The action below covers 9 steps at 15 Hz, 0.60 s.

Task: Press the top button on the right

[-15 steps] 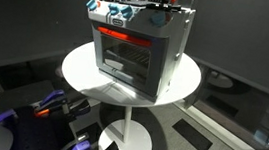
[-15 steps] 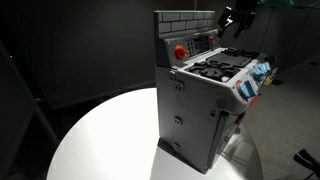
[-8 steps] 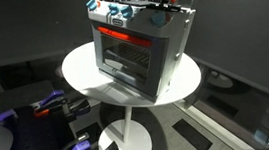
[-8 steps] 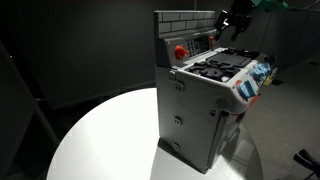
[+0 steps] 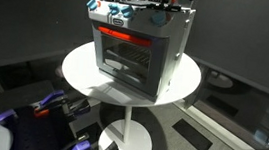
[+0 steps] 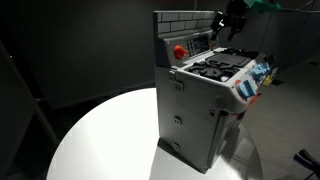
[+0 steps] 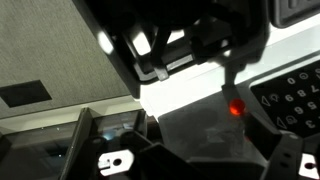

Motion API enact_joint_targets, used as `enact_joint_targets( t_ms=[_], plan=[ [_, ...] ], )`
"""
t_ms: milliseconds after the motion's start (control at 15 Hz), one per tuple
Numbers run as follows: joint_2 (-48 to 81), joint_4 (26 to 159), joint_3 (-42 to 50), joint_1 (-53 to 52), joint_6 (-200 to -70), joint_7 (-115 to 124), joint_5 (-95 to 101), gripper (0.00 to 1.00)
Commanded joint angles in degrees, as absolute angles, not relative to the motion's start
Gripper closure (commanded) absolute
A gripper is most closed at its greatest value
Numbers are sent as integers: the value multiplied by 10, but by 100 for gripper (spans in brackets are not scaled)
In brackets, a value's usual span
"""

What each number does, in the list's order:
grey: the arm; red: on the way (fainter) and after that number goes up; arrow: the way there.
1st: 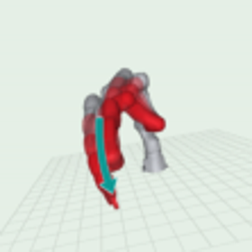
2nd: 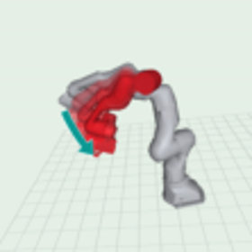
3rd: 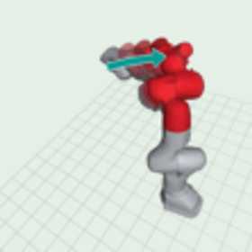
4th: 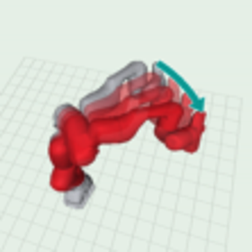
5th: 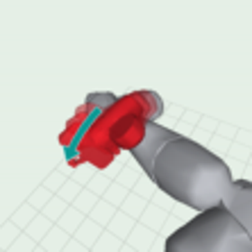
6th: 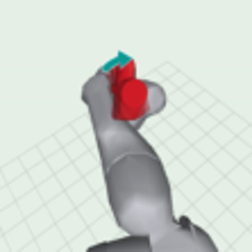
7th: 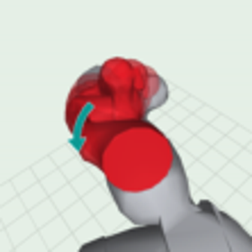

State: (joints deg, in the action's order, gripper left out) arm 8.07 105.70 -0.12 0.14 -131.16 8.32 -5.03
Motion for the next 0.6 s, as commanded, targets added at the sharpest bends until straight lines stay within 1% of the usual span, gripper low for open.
enact_joint_targets(
  t_ms=[0,533],
  plan=[
    [90,1025,-2,0,-1278,76,-55,0],
    [19,1053,-1,4,-1129,24,-60,0]
  ],
)
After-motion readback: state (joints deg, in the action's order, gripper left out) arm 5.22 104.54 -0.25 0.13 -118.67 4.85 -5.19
